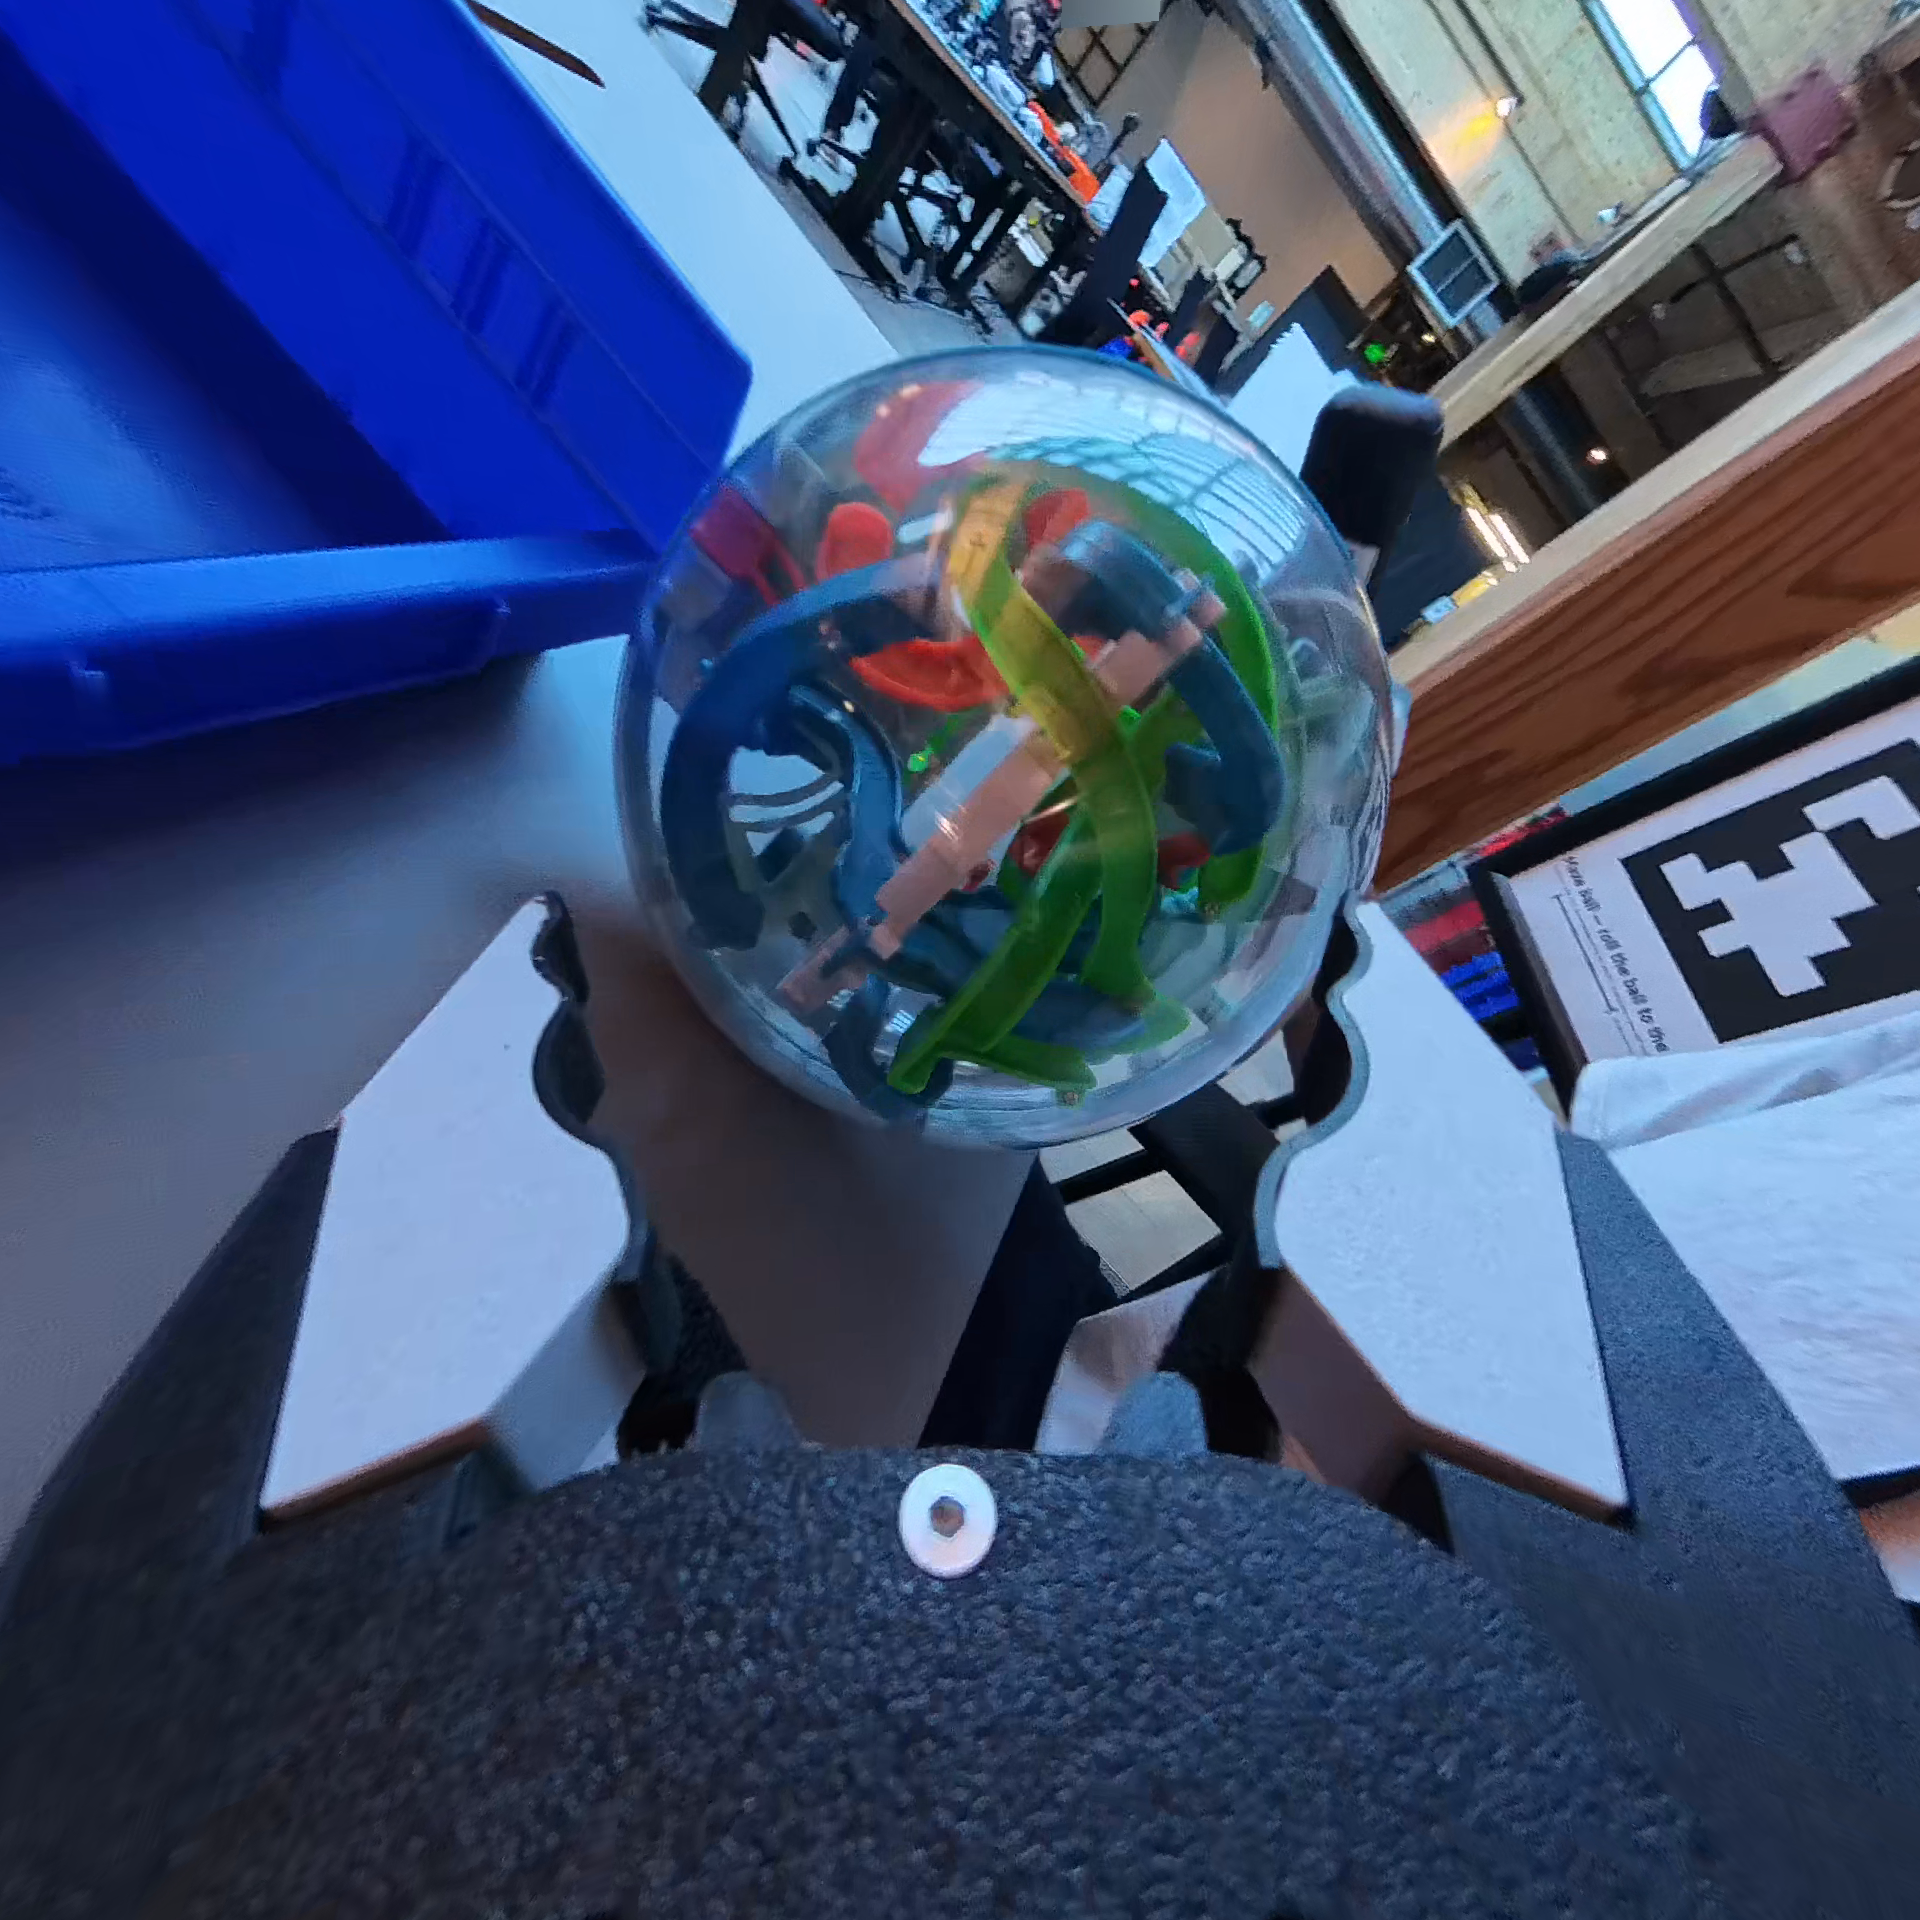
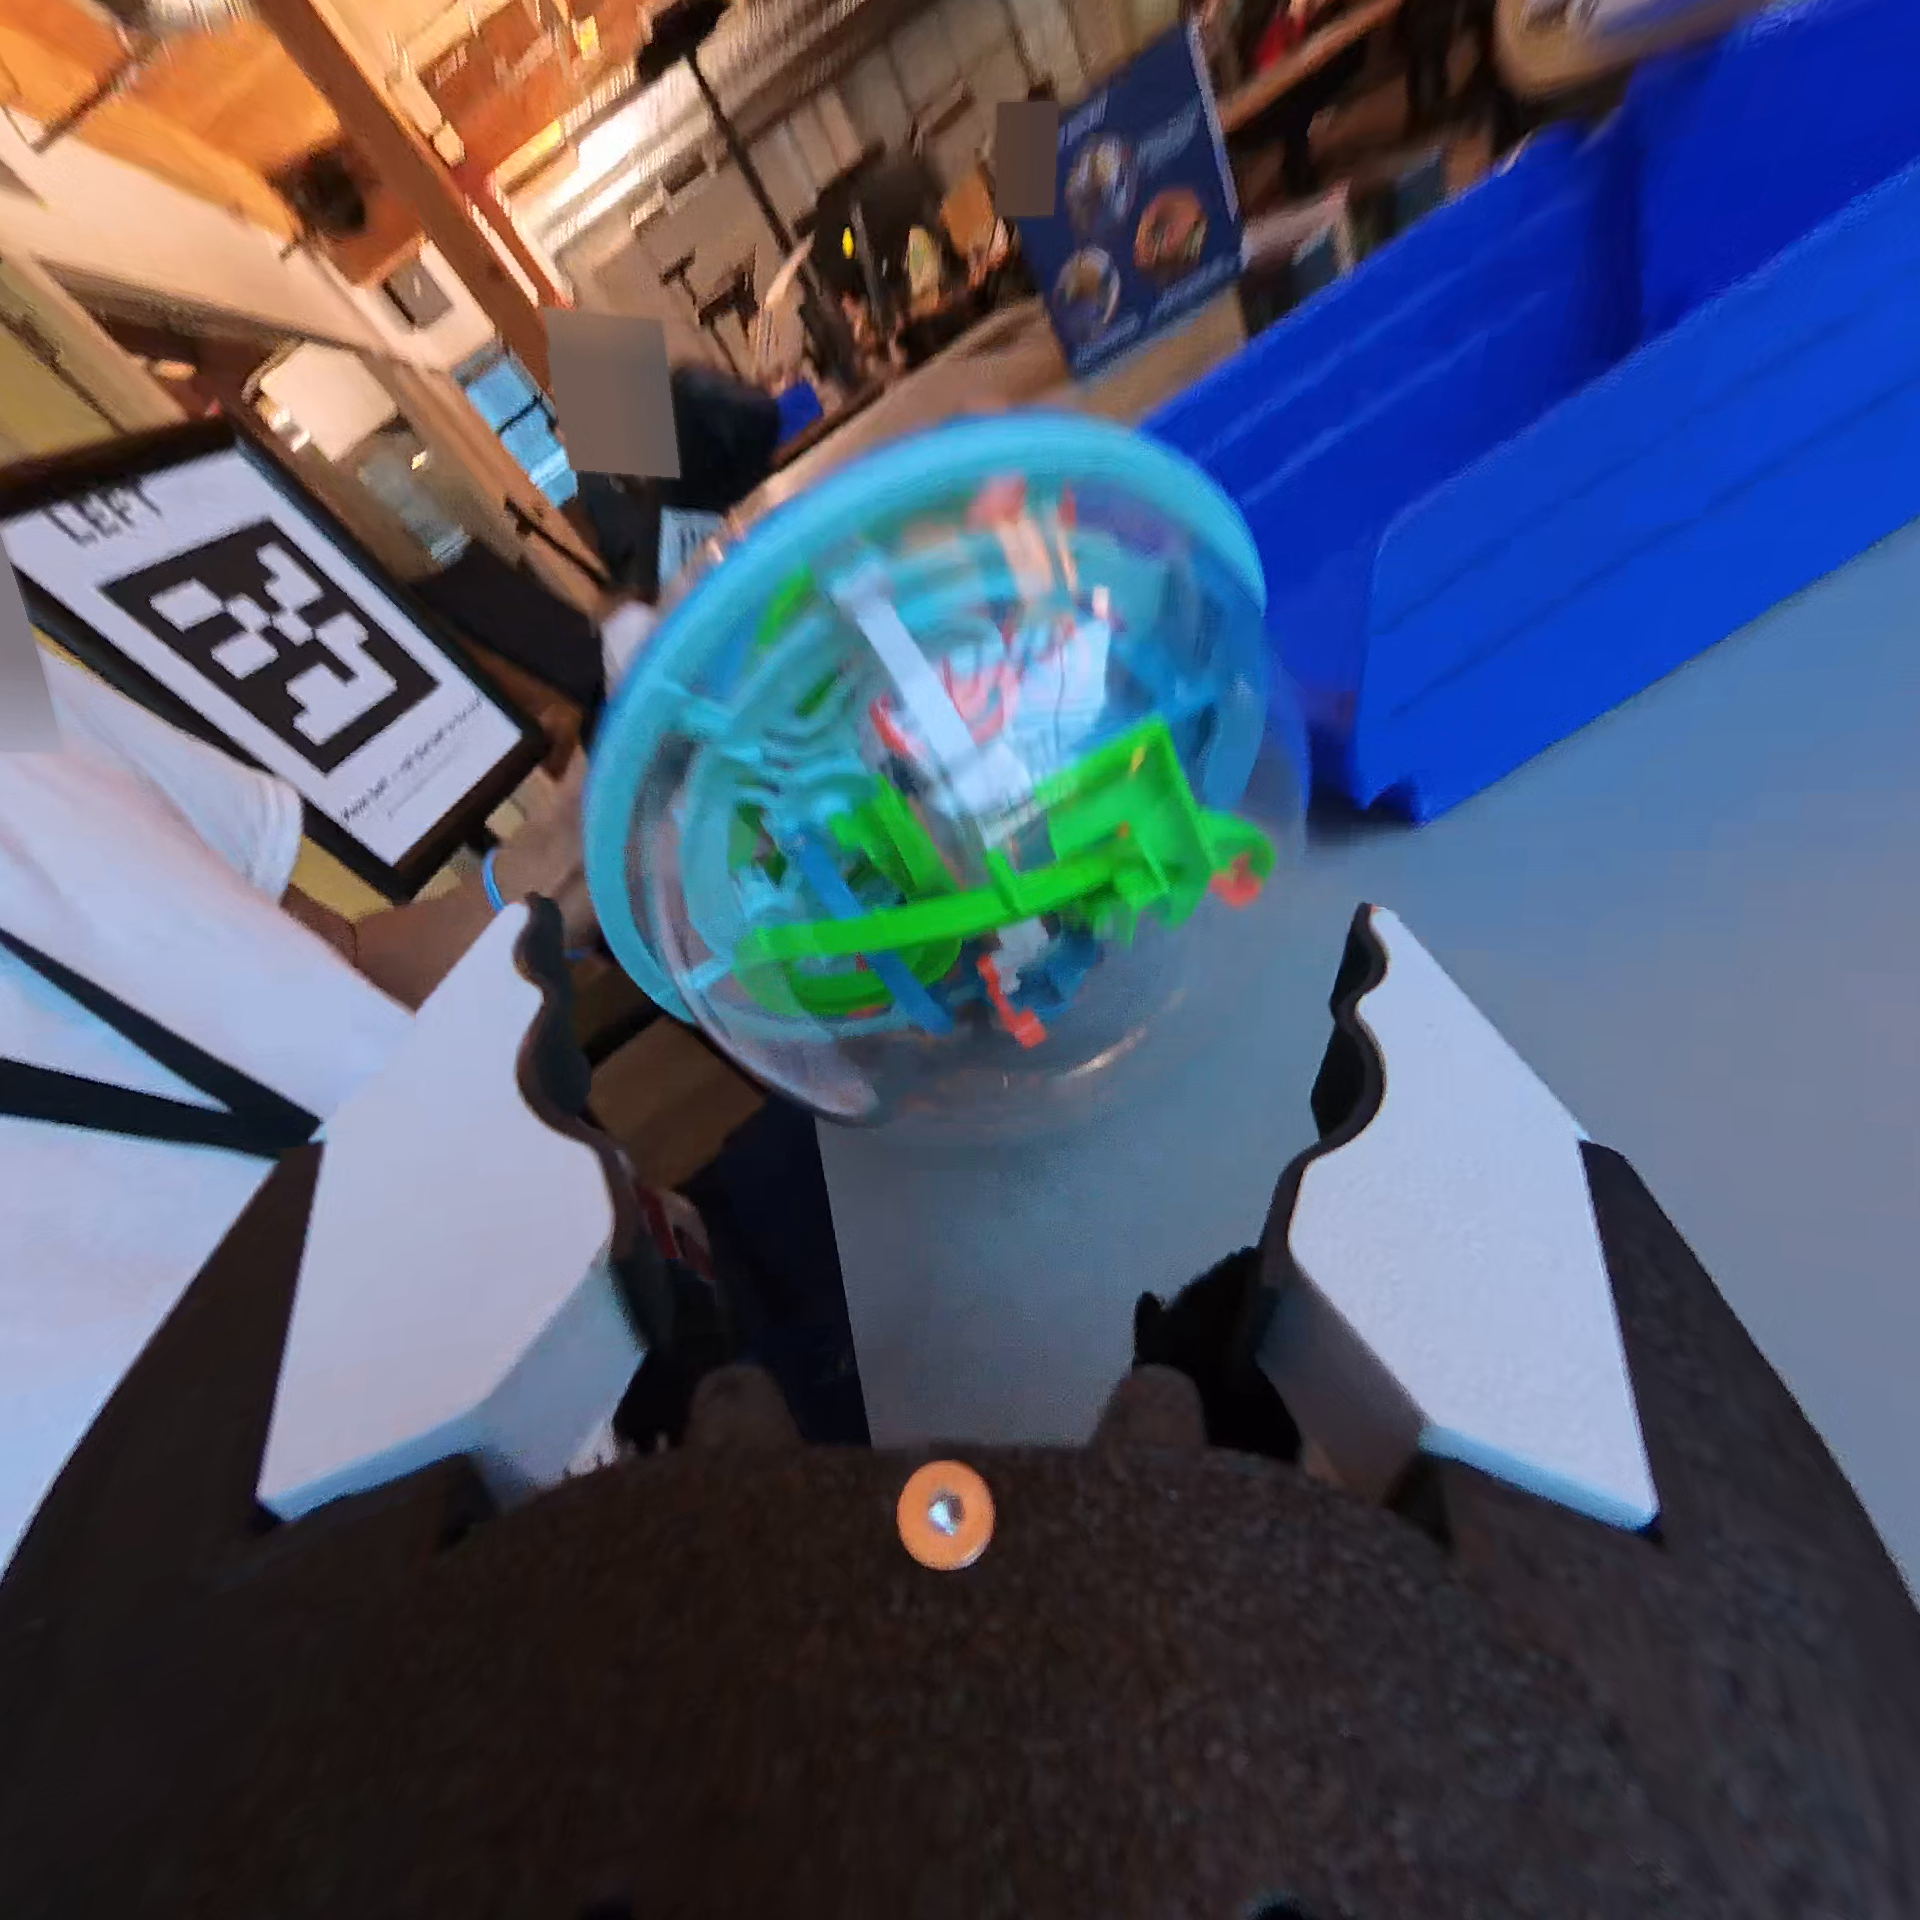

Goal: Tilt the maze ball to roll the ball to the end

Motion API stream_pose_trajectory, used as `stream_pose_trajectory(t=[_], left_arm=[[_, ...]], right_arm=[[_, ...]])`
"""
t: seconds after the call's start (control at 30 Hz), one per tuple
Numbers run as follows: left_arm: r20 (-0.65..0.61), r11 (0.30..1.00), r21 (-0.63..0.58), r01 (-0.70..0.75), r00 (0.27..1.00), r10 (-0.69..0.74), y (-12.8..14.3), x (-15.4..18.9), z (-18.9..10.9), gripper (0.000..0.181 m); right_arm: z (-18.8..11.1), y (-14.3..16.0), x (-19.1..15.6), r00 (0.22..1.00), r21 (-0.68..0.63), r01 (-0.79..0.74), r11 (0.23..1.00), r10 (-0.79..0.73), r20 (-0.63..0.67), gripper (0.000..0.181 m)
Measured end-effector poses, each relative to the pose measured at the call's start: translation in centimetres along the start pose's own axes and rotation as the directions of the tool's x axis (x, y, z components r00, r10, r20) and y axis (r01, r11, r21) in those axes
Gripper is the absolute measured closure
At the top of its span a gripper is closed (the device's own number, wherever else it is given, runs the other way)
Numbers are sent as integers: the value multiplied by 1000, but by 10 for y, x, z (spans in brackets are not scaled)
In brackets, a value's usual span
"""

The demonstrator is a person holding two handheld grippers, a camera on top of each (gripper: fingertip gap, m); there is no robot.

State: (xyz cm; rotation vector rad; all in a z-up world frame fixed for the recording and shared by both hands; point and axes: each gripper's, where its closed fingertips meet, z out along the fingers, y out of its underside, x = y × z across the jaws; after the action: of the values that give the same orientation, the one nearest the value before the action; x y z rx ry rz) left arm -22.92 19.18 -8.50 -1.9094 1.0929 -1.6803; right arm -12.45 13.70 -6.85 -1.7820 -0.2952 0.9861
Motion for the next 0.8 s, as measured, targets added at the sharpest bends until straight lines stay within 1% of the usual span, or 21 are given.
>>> stream_pose_trajectory(t=[0.03, 0.07, 0.1, 0.13, 0.2, 0.27, 0.3, 0.33, 0.4, 0.47, 0.53, 0.6, 0.63, 0.7, 0.8], left_arm=[[-24, 1000, -14, -7, 1000, 7, 2, 3, 5, 45], [-28, 999, -26, -26, 999, 26, 4, 6, 10, 48], [4, 998, -36, -58, 998, 58, 4, 4, 15, 45], [39, 994, -48, -95, 995, 97, 5, 2, 20, 44], [76, 987, -61, -147, 986, 152, 4, 4, 27, 47], [81, 982, -54, -181, 979, 185, 3, 11, 33, 51], [80, 980, -53, -194, 977, 198, 4, 16, 36, 55], [81, 976, -58, -208, 974, 212, 5, 20, 39, 54], [76, 966, -60, -250, 964, 254, 9, 26, 41, 47], [38, 962, -40, -269, 962, 271, 9, 31, 38, 53], [-7, 972, -14, -235, 972, 235, 6, 26, 29, 63], [-13, 981, 3, -191, 981, 192, 0, 11, 22, 55], [-18, 986, -20, -165, 986, 164, 1, 3, 21, 49], [-74, 987, -113, -114, 992, 106, 13, -2, 26, 32], [-152, 964, -232, -128, 984, 94, 37, 7, 42, 27]], right_arm=[[-3, -13, -1, 999, 22, 29, 999, -28, -19, 40], [-3, -22, -3, 996, 16, 69, 997, -68, -49, 38], [2, -25, -4, 991, -22, 107, 994, -108, -79, 35], [9, -24, -5, 985, -72, 134, 988, -141, -101, 29], [20, -22, 1, 970, -139, 157, 978, -179, -164, 28], [28, -19, 3, 968, -157, 146, 977, -174, -181, 28], [29, -16, 10, 957, -172, 145, 974, -182, -227, 28], [28, -16, 12, 952, -172, 155, 973, -193, -235, 27], [22, -13, 11, 957, -152, 149, 977, -181, -226, 27], [15, -10, 9, 965, -116, 146, 982, -167, -204, 27], [8, -7, 7, 969, -82, 150, 985, -163, -188, 27], [2, 0, 3, 970, -75, 174, 982, -184, -161, 27], [-1, 3, 0, 969, -69, 192, 979, -200, -146, 27], [-4, 10, -4, 971, -52, 205, 977, -210, -111, 27], [-6, 19, -7, 981, -44, 178, 983, -181, -66, 27]])
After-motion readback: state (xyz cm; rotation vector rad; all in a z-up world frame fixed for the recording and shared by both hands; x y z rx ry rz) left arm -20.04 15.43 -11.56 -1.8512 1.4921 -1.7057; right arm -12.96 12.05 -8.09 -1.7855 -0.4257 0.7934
